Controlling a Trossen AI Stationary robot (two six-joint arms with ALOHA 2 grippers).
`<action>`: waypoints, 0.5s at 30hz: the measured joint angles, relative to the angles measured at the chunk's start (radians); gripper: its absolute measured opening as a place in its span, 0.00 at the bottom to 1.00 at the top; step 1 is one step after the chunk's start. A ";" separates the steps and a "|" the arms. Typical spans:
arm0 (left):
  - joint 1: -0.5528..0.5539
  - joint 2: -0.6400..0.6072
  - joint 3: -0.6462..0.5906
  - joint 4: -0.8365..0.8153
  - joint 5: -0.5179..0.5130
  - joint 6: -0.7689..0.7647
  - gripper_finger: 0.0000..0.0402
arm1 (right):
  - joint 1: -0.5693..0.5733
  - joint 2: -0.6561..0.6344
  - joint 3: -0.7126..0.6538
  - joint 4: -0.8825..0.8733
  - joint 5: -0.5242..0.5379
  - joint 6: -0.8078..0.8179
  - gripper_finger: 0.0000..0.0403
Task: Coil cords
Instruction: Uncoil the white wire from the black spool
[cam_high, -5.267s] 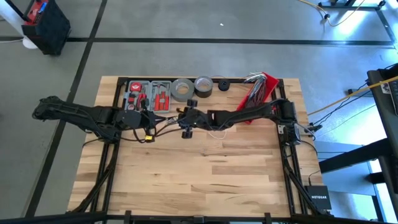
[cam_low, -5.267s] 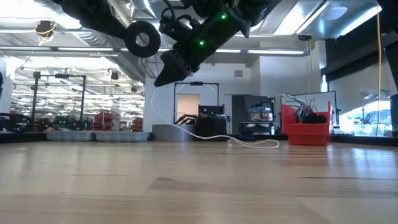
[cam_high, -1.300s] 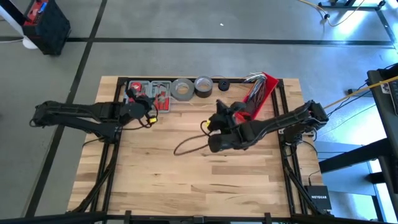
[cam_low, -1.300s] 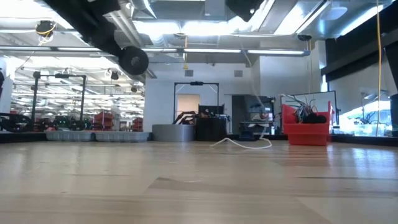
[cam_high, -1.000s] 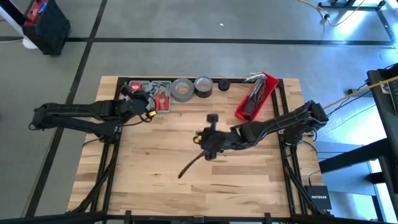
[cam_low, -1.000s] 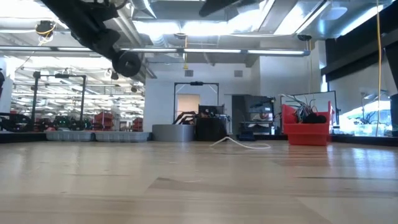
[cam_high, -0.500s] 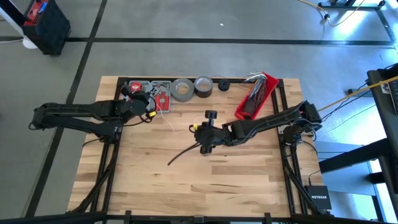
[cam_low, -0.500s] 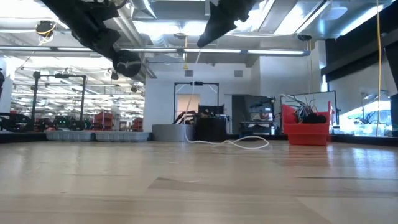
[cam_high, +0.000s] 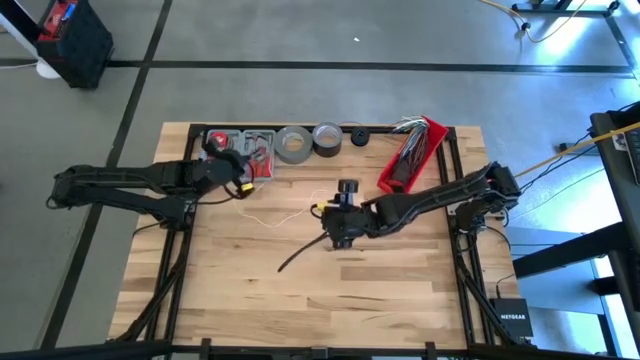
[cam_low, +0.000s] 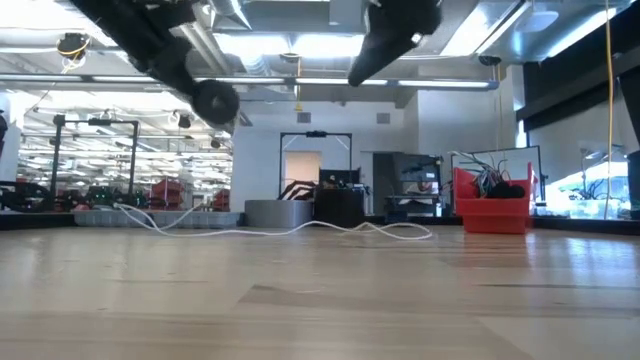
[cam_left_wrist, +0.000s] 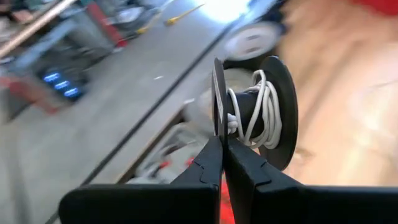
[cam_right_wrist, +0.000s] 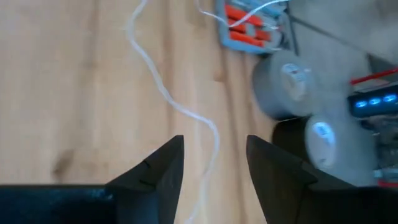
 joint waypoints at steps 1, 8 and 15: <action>-0.005 -0.001 0.000 0.018 0.037 0.010 0.00 | -0.010 0.001 0.000 0.008 0.011 -0.027 0.44; -0.083 -0.001 0.000 0.064 0.147 0.078 0.00 | -0.141 0.003 -0.093 0.230 -0.095 -0.150 0.44; -0.131 -0.001 0.000 0.123 0.147 0.126 0.00 | -0.308 0.004 -0.317 0.929 -0.442 -0.217 0.44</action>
